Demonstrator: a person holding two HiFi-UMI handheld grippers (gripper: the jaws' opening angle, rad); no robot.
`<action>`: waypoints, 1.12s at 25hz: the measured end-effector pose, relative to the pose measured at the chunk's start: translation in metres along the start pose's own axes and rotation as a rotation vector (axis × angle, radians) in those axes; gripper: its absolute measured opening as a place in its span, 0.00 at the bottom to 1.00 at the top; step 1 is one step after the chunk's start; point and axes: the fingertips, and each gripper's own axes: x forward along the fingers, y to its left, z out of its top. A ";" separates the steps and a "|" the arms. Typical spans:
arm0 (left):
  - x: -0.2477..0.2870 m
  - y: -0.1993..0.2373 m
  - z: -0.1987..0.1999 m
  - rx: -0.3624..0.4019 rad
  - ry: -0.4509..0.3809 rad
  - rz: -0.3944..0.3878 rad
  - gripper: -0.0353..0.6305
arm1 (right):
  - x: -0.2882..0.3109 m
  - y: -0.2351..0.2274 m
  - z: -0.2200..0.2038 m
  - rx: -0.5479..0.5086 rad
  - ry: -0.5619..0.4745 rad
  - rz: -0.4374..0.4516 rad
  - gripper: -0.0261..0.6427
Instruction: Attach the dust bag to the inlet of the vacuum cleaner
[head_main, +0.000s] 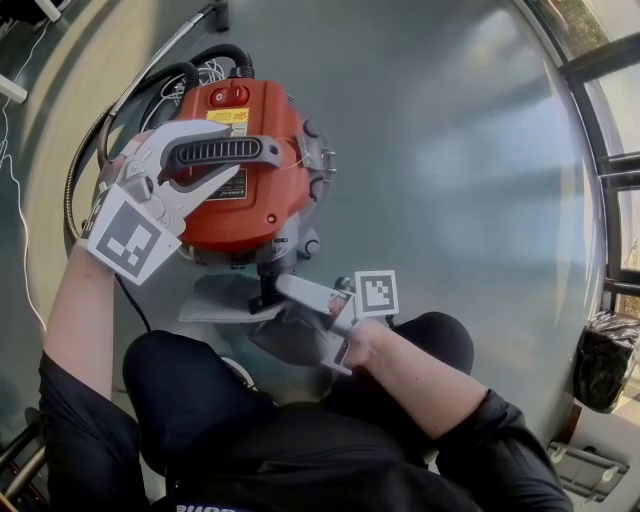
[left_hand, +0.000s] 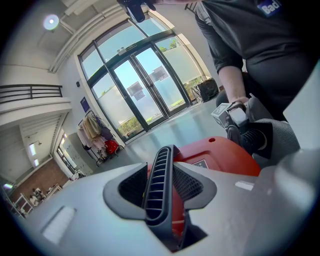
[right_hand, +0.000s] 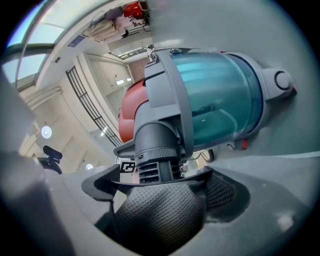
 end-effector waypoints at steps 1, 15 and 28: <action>0.000 0.000 0.000 0.000 0.000 0.000 0.31 | 0.000 0.000 0.001 -0.003 -0.001 -0.002 0.80; 0.000 0.000 0.000 -0.002 -0.001 0.004 0.31 | -0.013 0.003 0.011 -0.020 -0.128 0.018 0.80; 0.000 0.000 0.000 0.009 0.001 0.004 0.30 | -0.011 0.001 0.013 -0.007 -0.182 0.022 0.80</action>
